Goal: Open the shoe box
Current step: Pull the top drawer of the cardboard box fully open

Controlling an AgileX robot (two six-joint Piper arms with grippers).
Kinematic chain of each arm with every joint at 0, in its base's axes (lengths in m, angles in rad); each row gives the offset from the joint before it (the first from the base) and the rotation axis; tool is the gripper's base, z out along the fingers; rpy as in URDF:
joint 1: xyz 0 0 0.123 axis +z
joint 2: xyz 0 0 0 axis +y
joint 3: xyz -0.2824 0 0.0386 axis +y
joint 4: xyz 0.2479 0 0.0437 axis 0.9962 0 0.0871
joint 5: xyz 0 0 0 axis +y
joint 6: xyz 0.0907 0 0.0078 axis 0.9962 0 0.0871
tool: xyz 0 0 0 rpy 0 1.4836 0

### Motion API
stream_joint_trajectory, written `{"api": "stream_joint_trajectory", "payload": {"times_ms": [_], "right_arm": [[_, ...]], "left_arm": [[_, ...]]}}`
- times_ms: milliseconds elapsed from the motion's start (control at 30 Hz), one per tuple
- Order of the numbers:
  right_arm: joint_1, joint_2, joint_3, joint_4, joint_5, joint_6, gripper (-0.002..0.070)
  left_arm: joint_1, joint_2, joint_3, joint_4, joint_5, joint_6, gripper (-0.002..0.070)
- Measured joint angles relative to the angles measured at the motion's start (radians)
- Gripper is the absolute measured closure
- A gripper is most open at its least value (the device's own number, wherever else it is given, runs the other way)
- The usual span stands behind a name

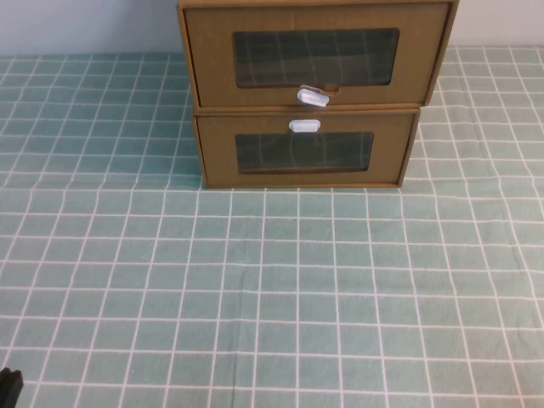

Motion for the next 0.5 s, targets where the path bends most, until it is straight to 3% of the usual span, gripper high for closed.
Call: {"api": "stream_joint_trajectory", "payload": {"times_ms": [500], "right_arm": [[0.0, 0.0, 0.0, 0.0, 0.0, 0.0, 0.069]], "left_arm": [[0.0, 0.0, 0.002, 0.012, -0.028, 0.012, 0.068]]}}
